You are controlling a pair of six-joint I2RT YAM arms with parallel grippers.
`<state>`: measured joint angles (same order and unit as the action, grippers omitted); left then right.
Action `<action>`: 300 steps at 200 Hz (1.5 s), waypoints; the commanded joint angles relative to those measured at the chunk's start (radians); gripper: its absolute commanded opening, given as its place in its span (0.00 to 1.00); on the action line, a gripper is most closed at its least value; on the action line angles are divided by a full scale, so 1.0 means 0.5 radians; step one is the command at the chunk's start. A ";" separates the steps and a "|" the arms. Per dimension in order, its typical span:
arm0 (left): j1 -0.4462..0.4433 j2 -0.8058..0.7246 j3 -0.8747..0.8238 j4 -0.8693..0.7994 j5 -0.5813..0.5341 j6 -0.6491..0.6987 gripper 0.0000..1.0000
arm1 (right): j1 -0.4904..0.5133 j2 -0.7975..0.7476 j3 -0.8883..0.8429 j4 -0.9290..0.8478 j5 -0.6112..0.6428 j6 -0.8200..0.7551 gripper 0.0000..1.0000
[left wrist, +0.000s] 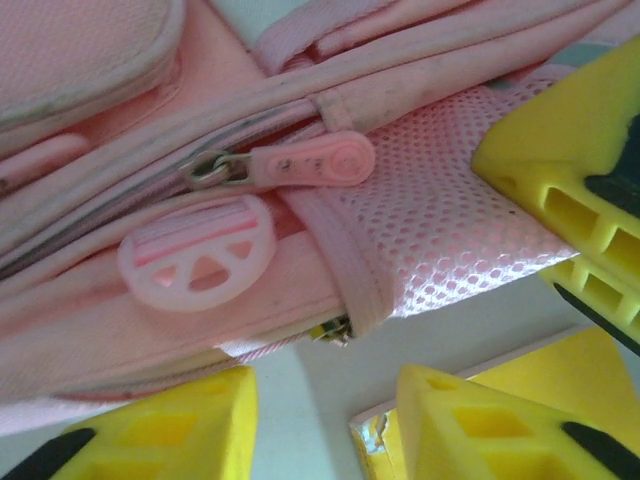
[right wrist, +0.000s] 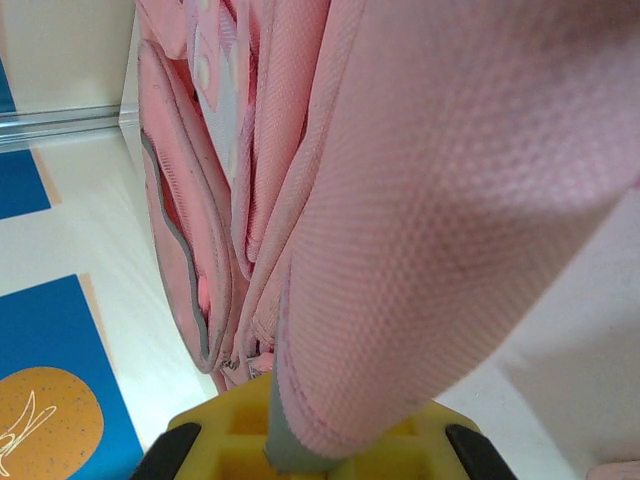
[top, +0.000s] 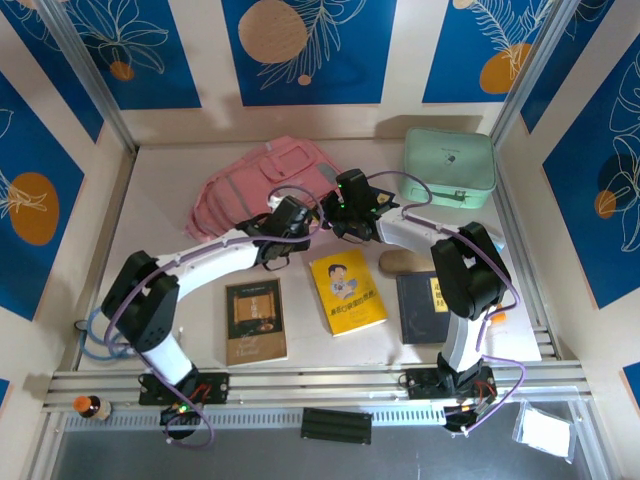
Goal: Pack the student bag
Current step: Unzip the student bag at the center of the table.
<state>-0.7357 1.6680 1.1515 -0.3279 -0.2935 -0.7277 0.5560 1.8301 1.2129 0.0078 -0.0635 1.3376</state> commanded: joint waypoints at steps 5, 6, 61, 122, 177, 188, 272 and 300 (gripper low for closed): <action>-0.010 0.086 0.101 -0.052 -0.095 0.002 0.36 | -0.001 -0.101 0.062 0.100 -0.146 0.031 0.00; -0.010 0.088 0.102 -0.051 -0.096 0.003 0.36 | -0.001 -0.101 0.062 0.101 -0.147 0.031 0.00; -0.010 0.184 0.125 0.012 -0.183 0.084 0.29 | -0.003 -0.114 0.052 0.118 -0.156 0.037 0.00; -0.010 0.132 0.094 0.094 -0.320 0.131 0.21 | -0.004 -0.120 0.053 0.118 -0.177 0.025 0.00; -0.009 0.170 0.105 0.112 -0.317 0.127 0.18 | 0.002 -0.123 0.053 0.122 -0.180 0.013 0.00; -0.010 0.177 0.110 0.112 -0.324 0.125 0.18 | 0.005 -0.123 0.053 0.120 -0.182 0.007 0.00; 0.040 -0.014 0.039 -0.242 -0.300 0.080 0.01 | -0.032 -0.138 0.053 0.004 -0.035 -0.141 0.00; 0.165 -0.173 -0.105 -0.380 -0.079 0.122 0.00 | -0.047 -0.151 0.062 -0.040 0.021 -0.210 0.00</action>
<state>-0.7189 1.6691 1.1591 -0.3977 -0.3847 -0.6750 0.5457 1.8236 1.2129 0.0036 -0.0658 1.2861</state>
